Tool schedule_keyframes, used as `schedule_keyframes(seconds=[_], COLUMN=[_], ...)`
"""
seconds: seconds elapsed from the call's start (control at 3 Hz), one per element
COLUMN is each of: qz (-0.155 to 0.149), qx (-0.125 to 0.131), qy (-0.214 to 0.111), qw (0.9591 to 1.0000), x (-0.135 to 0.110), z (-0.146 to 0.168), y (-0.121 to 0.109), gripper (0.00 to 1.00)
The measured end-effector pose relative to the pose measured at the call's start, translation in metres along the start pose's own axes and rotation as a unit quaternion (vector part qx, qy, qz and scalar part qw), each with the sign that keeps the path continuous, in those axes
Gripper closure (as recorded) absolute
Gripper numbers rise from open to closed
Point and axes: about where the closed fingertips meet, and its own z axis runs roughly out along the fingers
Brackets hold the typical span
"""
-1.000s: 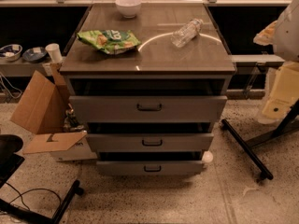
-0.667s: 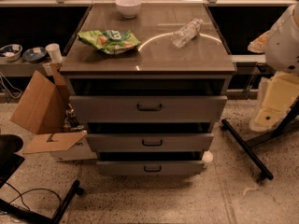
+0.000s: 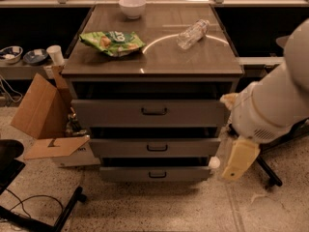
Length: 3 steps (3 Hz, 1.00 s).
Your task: Open bottom drawer
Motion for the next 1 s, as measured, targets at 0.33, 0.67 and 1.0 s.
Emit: schedule_keyframes(seconds=[0.33,0.67,1.0], qz=[-0.013,-0.032,-0.034], qx=[-0.02,-0.059,-0.085], qy=[0.012,0.059,0.098], qw=[0.9996,0.996,0.9909], x=[-0.007,0.014,0.049], z=[0.09,0.238,0.319], y=[0.026,0.062,0.081], gripper=[0.0,0.0,0.0])
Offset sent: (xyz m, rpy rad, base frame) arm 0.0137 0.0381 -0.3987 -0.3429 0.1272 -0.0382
